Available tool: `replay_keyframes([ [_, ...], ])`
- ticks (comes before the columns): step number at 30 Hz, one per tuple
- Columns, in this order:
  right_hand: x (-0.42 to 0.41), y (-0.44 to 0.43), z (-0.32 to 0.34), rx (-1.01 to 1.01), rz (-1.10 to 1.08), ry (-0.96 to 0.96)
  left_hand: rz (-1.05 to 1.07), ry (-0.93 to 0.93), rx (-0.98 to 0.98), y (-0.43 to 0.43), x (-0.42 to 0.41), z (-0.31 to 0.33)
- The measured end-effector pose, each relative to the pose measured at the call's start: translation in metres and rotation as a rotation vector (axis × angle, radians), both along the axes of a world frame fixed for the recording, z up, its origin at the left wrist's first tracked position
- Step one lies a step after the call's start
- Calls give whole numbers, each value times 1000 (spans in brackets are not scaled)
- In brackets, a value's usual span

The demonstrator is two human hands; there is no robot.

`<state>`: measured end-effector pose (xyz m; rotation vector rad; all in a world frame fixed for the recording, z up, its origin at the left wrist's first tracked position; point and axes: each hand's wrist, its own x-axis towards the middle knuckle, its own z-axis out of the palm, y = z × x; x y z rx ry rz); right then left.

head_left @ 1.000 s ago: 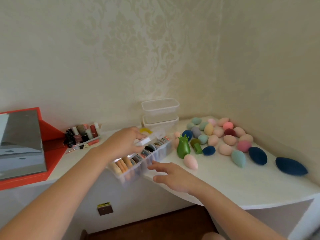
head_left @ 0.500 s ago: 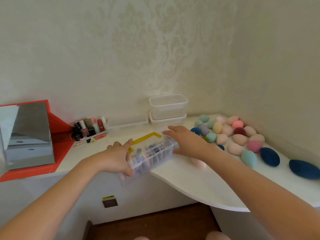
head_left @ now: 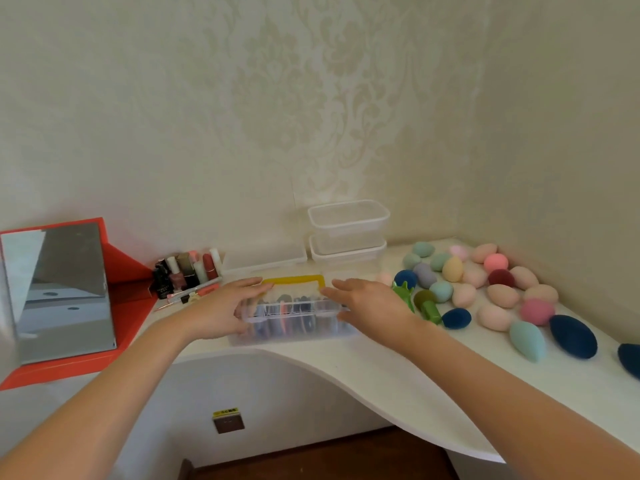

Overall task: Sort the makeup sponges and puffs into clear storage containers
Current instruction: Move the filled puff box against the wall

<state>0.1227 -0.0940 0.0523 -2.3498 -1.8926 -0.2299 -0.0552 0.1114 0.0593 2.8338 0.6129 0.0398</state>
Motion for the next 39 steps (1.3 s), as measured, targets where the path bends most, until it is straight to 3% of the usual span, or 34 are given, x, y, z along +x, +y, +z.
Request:
replay_keyframes([
  [7, -4, 12, -17, -42, -21, -7, 89, 82, 174, -10, 2, -22],
  [13, -6, 13, -11, -96, -23, -40, 69, 100, -28, 1, 0, -7],
  [20, -2, 27, 15, -141, 2, -90, 69, 136, 6, 19, 10, 7],
  [26, 25, 44, 33, -328, -28, 191, 64, 119, 6, 19, 15, 7],
  [33, 18, 59, 37, -363, -1, 25, 57, 90, -74, 20, 11, 5],
  [39, 12, 58, 39, -344, 41, -27, 45, 4, 25, 21, 13, 1],
])
